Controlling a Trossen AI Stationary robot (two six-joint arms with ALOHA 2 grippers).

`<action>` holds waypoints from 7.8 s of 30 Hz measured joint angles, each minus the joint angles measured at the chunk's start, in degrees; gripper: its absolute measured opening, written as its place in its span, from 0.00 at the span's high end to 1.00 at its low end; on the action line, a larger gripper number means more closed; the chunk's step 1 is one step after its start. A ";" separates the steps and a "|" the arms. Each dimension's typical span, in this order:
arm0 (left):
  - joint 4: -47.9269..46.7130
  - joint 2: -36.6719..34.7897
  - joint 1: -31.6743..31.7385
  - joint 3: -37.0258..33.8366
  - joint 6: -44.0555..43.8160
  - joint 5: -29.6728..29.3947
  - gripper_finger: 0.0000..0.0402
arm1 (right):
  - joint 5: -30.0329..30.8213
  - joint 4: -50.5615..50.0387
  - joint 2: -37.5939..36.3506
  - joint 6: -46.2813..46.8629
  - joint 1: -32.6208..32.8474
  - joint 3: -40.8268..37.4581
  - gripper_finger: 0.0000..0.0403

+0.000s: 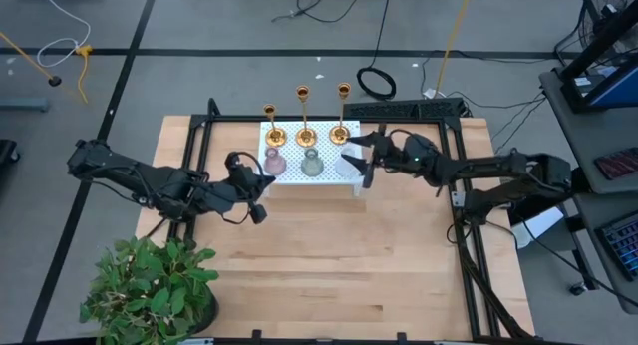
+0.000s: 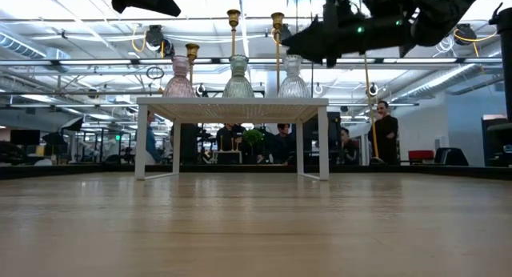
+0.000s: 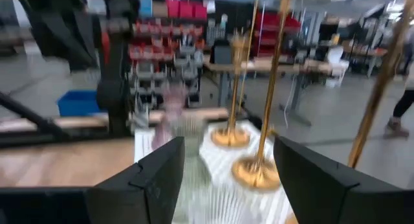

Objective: Pick & Place candle stick holders
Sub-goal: Return to Home Position

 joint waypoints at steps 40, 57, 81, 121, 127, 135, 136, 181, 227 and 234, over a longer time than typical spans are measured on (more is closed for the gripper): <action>15.86 -31.28 -0.13 -28.30 8.58 2.32 0.98 | -13.99 -36.97 -48.14 -1.32 0.08 -16.25 1.00; 22.53 -36.43 -0.13 -35.28 17.45 8.68 0.97 | -17.92 -36.97 -57.54 0.43 0.08 -25.21 1.00; 19.69 -55.85 -0.13 -40.48 28.42 27.00 0.99 | -17.99 -38.82 -66.37 2.05 0.08 -30.53 1.00; 30.56 -60.58 -0.02 -53.22 31.03 28.51 0.98 | -17.13 -38.73 -68.76 4.86 0.08 -34.84 1.00; 28.99 -60.54 -0.02 -53.11 28.87 26.23 0.96 | -10.18 -37.73 -68.78 5.61 0.10 -36.36 1.00; 29.16 -60.54 -0.02 -53.11 27.41 26.07 0.91 | -5.77 -37.99 -68.71 5.03 0.08 -37.05 1.00; 29.14 -60.54 -0.02 -53.11 27.41 26.06 0.91 | -5.74 -37.93 -68.71 5.01 0.08 -37.05 1.00; 29.12 -60.54 -0.02 -53.16 27.23 26.06 0.91 | -5.73 -37.86 -68.69 4.96 0.08 -37.20 1.00; 29.10 -60.54 -0.02 -53.18 27.25 26.06 0.91 | -5.73 -37.86 -68.69 4.98 0.08 -37.20 1.00; 29.10 -60.53 -0.02 -53.18 27.24 26.06 0.91 | -5.73 -37.86 -68.69 4.97 0.08 -37.20 1.00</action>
